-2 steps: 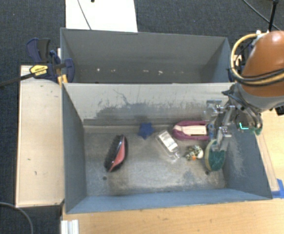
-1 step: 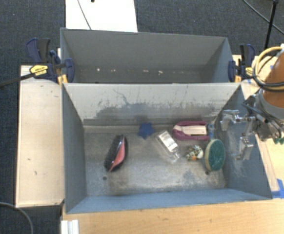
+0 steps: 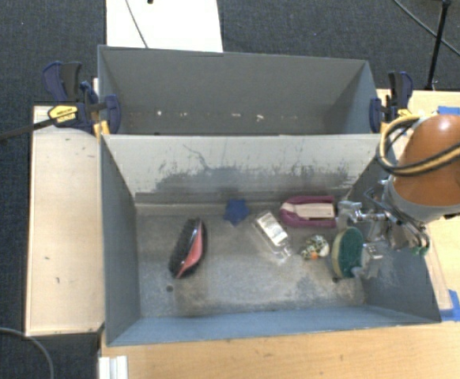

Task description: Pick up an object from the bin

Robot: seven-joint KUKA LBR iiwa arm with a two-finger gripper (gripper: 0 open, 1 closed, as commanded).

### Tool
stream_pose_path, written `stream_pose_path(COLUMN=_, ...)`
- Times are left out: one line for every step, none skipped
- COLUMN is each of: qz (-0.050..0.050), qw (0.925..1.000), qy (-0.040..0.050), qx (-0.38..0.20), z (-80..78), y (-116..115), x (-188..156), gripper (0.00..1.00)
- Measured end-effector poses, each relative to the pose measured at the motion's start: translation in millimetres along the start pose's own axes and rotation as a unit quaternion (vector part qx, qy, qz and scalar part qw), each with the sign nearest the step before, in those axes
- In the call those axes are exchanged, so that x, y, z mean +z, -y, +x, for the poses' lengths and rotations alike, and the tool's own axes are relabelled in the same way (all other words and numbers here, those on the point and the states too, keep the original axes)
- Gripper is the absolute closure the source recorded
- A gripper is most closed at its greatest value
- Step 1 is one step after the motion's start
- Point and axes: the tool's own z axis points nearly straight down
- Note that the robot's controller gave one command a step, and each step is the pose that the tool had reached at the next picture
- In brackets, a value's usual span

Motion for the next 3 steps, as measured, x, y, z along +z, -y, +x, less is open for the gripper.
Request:
stream_pose_path(qz=0.002, qw=0.9866, qy=0.011, qx=0.163, z=34.0, y=16, x=25, gripper=0.0)
stream_pose_path(qz=0.004, qw=0.9871, qy=0.0164, qx=0.159, z=30.5, y=17, x=22, gripper=1.0)
stream_pose_path(qz=0.002, qw=0.9903, qy=0.0075, qx=0.139, z=18.9, y=-11, x=-137, gripper=1.0)
